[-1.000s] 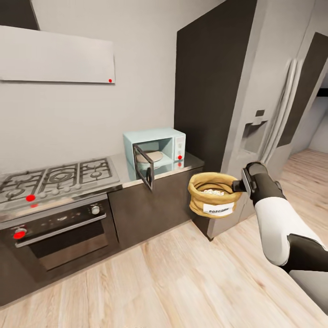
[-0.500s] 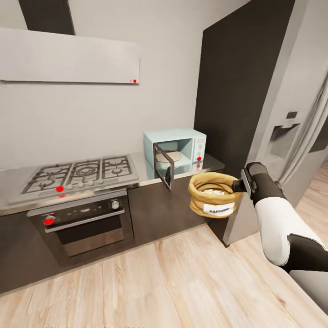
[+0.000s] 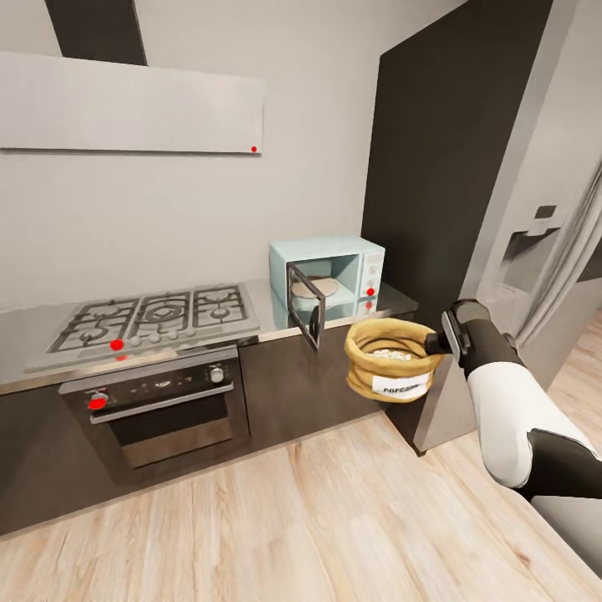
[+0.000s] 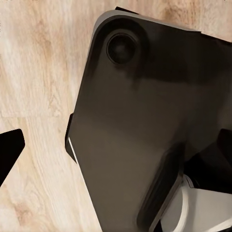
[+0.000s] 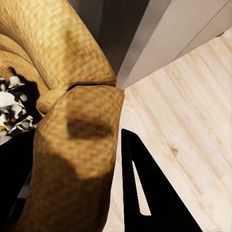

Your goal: In the kitchen, take the popcorn bag from the countertop, put it into the microwave, and heat it until the popcorn is cooked so the cooked popcorn ends up inside the bag.

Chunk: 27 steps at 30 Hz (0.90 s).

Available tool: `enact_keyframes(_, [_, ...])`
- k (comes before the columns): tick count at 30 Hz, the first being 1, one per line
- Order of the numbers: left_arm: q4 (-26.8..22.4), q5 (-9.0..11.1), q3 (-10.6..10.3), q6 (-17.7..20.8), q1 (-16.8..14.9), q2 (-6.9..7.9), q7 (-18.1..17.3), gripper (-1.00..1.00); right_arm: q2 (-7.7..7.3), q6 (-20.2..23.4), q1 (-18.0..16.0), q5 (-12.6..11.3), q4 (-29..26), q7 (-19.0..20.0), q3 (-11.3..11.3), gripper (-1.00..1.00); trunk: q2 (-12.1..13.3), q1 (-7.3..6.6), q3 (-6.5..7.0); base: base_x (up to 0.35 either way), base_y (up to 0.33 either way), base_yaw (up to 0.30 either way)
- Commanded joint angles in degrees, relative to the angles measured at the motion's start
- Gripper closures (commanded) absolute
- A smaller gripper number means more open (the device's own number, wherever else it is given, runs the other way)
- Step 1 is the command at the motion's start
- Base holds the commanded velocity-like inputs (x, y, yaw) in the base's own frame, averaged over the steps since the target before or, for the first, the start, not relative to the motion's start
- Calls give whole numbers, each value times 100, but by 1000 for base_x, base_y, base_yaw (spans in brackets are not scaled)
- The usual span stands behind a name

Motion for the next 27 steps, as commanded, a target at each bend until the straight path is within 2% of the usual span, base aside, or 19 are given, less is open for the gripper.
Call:
enact_keyframes(1, [-5,18,0,-15,-2,-1,15,-100,2,17,-5,7,-3,3,-8,100,-5,1,-7,21,0,0])
enact_keyframes(15, [1,22,-6,-7,-2,4,12,-100,12,17,-4,83,-59,-48,89,100,-5,1,-7,274,0,0])
enact_keyframes(19, [1,22,-7,-7,-2,2,7,-100,11,17,-5,76,-65,-43,262,100,-5,1,-7,62,0,0])
enact_keyframes(27, [10,22,-9,-7,-2,-5,7,-100,9,17,-5,17,-74,-2,295,100,-5,1,-7,4,0,0])
